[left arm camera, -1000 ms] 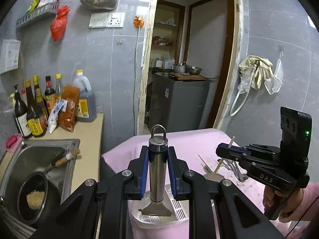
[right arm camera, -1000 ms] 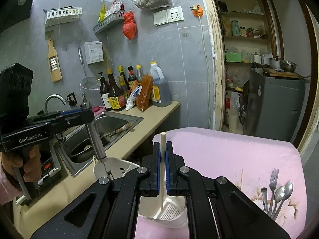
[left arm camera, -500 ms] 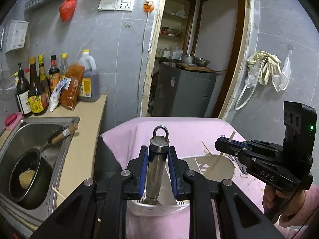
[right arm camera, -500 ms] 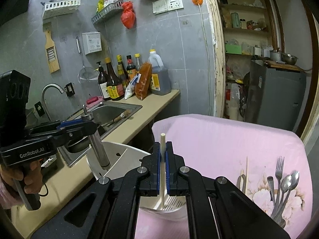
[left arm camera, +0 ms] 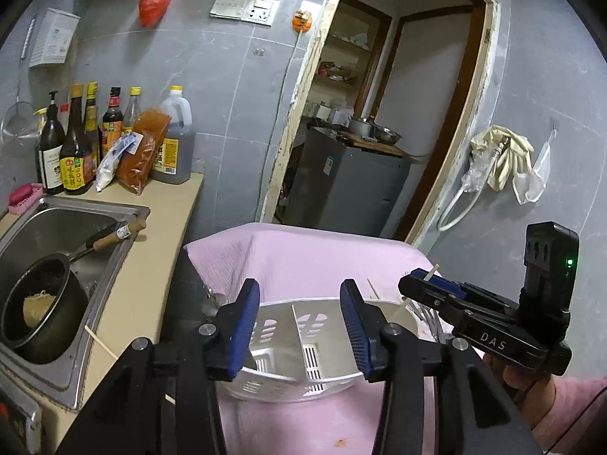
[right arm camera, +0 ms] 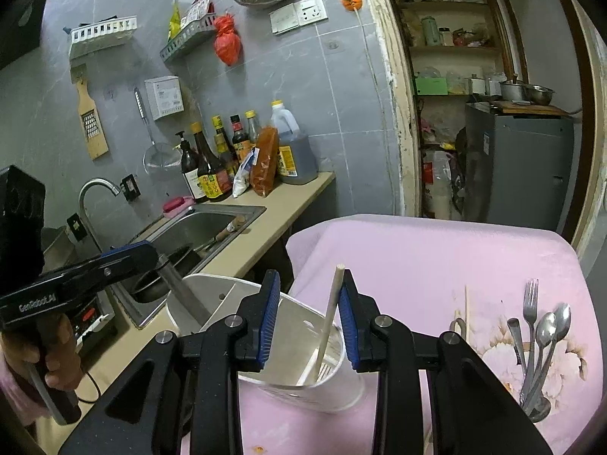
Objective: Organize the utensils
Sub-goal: 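Lift both open tools out of the caddy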
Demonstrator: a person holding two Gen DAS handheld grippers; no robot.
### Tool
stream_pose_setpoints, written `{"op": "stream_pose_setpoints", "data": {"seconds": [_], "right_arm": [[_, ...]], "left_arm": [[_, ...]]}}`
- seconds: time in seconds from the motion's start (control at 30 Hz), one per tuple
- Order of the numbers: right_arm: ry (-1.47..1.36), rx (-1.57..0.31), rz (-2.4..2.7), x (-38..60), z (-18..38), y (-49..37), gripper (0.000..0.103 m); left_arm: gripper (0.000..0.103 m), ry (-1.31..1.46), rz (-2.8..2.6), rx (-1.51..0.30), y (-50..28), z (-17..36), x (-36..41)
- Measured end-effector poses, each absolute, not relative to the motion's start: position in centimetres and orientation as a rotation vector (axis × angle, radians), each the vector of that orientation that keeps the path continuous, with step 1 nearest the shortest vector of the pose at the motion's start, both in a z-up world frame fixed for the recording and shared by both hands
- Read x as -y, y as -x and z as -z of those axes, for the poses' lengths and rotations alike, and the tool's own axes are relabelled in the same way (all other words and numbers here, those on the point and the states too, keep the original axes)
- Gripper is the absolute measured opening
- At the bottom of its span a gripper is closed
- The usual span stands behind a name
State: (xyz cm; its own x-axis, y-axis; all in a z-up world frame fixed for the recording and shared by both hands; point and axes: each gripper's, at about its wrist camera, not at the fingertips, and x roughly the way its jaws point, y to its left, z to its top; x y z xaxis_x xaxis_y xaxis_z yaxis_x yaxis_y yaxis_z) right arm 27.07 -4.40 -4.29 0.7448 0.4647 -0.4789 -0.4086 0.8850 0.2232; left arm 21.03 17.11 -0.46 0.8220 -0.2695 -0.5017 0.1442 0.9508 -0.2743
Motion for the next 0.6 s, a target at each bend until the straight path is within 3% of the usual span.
{"op": "stream_pose_setpoints", "data": {"seconds": [0.2,0.33,0.6], "right_arm": [[-0.130,-0.542,-0.459,5.4,4.2,-26.9,0.042],[-0.135,-0.515,-0.455,5.8,3.8,-26.2,0.048],[-0.141,-0.423,-0.396,7.5,2.0,-24.3,0.075]], "left_arm": [[0.052,0.256,0.164,-0.540,-19.5,0.4,-17.1],[0.065,0.259,0.130,-0.519,-18.6,0.1,-16.9],[0.091,0.233,0.055,-0.461,-17.3,-0.8,-15.5]]}}
